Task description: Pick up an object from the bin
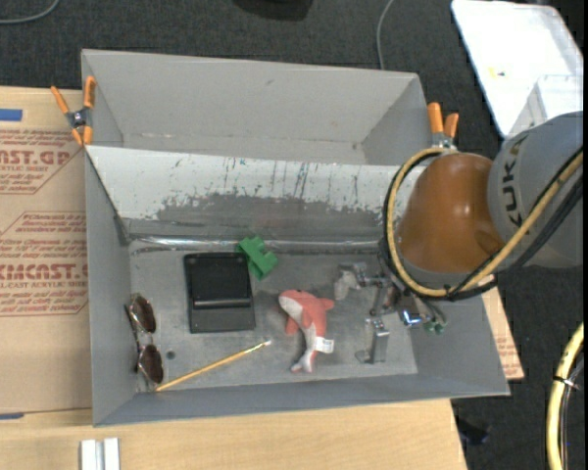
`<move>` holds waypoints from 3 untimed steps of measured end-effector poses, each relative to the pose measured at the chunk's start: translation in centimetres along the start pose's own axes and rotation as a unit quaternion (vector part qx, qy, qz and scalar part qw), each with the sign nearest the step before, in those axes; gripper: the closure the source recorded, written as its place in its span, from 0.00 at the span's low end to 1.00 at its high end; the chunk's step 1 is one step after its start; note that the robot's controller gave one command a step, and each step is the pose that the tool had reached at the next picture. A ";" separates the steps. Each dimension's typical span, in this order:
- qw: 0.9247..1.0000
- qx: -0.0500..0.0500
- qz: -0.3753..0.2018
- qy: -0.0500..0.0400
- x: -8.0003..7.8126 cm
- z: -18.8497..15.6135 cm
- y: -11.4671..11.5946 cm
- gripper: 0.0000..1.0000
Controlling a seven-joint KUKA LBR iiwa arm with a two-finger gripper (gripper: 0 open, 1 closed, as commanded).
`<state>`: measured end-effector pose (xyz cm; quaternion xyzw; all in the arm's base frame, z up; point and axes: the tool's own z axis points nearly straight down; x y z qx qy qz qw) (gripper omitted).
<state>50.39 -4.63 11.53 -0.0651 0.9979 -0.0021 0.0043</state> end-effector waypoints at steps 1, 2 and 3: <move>0.996 -0.003 0.092 0.007 -0.7 1.5 5.9 0.00; 0.999 0.001 0.053 -0.002 -1.3 4.5 7.5 0.00; 0.983 -0.002 0.186 0.001 -1.4 4.3 8.1 1.00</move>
Offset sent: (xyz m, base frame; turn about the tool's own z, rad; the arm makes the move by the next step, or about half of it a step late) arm 0.0020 0.0762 -0.0453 0.1059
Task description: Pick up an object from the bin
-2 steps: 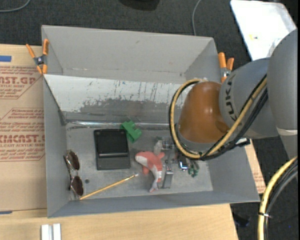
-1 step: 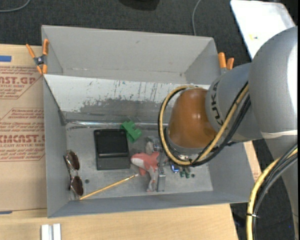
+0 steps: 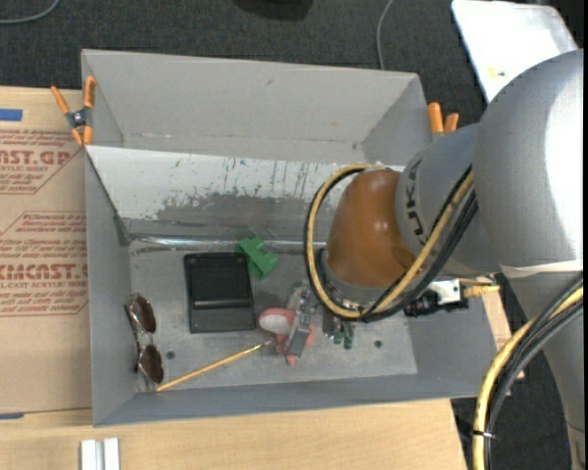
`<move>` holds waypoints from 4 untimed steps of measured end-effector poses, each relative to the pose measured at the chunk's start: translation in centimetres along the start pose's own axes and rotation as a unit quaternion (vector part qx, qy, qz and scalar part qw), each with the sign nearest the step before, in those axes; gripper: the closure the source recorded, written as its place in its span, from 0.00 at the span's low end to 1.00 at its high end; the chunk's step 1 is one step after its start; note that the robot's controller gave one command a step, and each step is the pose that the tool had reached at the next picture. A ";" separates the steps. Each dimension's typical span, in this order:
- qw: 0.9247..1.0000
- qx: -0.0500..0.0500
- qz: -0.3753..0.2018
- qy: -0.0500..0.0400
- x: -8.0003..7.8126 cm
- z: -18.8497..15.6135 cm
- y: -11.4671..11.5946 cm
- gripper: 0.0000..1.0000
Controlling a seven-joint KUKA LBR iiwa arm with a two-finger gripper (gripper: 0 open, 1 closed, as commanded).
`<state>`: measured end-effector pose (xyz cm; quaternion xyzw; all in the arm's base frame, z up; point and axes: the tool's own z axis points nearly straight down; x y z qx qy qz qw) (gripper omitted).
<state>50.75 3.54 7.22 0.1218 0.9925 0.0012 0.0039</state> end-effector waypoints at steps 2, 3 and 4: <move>1.000 0.002 0.000 0.006 0.3 -3.0 -0.1 1.00; 1.000 0.001 0.000 0.002 0.1 -6.5 0.0 1.00; 1.000 0.000 -0.001 0.001 0.0 -8.3 0.0 1.00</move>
Offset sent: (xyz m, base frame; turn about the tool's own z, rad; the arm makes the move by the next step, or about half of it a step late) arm 0.0001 -0.0001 0.0795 -0.0003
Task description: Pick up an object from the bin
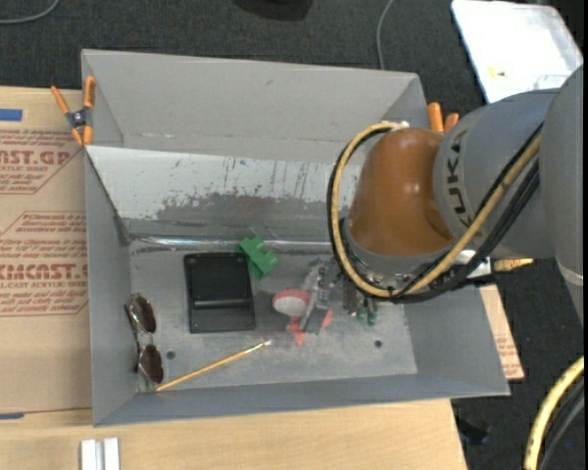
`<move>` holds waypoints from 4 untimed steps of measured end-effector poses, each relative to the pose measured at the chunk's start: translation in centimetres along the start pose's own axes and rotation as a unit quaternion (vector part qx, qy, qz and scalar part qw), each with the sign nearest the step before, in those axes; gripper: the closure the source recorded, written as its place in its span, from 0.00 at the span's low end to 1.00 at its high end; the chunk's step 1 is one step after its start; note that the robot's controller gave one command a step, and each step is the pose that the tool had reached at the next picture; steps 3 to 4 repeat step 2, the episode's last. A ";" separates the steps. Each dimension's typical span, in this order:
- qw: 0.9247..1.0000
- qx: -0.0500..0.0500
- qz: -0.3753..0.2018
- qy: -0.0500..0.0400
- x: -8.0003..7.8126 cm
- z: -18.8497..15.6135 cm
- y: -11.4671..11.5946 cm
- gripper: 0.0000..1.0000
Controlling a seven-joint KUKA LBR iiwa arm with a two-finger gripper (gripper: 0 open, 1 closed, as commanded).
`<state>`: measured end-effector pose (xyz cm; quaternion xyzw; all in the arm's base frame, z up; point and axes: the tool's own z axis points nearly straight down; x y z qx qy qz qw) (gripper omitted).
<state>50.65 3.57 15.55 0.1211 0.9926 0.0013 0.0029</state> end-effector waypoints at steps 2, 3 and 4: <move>1.000 0.001 0.000 0.002 0.1 -3.7 0.0 1.00; 1.000 0.001 0.000 0.002 0.1 -3.7 0.0 1.00; 1.000 0.001 0.000 0.002 0.1 -3.7 0.0 1.00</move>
Offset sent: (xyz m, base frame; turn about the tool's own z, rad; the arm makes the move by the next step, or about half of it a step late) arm -0.0005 0.0000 0.0591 0.0001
